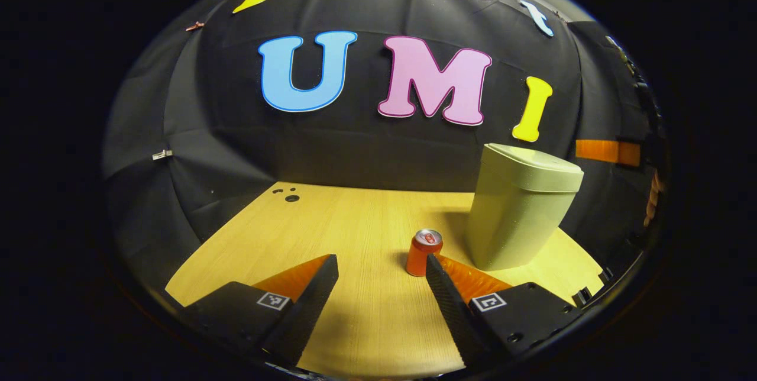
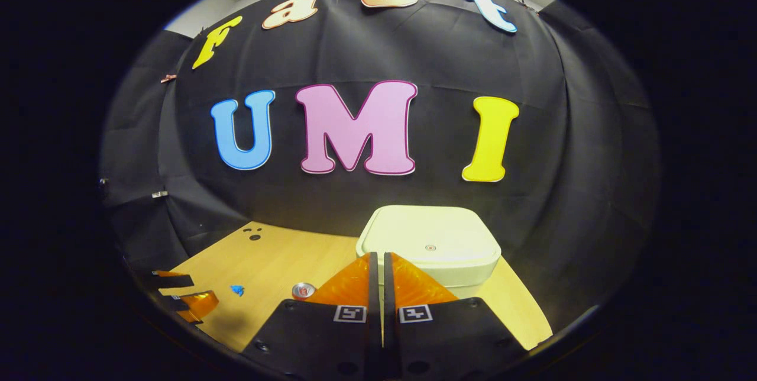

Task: Press the lid of the desktop garbage bin to open it, pick up the crumpled paper on the desktop and throw it into the bin, then pick up the pop can on the desktop and drop it into the bin, and finally close the garbage bin lid.

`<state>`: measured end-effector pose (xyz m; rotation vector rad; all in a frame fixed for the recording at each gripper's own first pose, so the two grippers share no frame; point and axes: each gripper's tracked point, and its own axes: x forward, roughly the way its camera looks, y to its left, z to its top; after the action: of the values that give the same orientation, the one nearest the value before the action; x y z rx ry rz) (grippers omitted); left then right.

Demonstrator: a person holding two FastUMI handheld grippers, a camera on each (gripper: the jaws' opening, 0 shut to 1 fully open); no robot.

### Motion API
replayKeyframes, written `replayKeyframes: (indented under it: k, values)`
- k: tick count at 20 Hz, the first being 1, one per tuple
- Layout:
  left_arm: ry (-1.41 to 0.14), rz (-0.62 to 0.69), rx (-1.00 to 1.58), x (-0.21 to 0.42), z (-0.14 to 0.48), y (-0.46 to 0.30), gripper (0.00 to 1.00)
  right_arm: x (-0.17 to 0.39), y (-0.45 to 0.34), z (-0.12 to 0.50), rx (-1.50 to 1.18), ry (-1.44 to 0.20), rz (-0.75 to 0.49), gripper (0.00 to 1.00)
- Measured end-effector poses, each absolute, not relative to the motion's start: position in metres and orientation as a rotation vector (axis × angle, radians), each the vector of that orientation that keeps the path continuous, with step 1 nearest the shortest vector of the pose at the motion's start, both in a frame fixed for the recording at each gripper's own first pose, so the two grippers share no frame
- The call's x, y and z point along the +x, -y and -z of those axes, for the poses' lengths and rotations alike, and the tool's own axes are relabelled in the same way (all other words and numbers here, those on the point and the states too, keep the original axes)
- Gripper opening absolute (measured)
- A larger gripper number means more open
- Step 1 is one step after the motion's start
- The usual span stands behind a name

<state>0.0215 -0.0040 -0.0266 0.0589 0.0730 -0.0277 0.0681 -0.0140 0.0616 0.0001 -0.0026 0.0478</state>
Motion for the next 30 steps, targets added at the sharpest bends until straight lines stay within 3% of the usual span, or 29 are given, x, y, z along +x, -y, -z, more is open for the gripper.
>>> replayKeyframes:
  k: [9,10,13,30]
  values:
    - [-0.076,-0.002,0.068,0.017,0.027,-0.004,0.96,0.132,0.069,-0.059,0.021,-0.041,0.083,0.05]
    - [-0.075,-0.007,0.07,0.015,0.028,-0.005,0.96,0.135,0.073,-0.056,0.023,-0.044,0.092,0.1]
    - [-0.081,-0.016,0.071,0.015,0.029,-0.008,0.96,0.145,0.08,-0.049,0.024,-0.069,0.107,0.05]
    - [-0.114,0.007,0.084,0.03,0.044,-0.001,0.96,0.157,0.071,-0.031,0.001,-0.067,0.067,0.06]
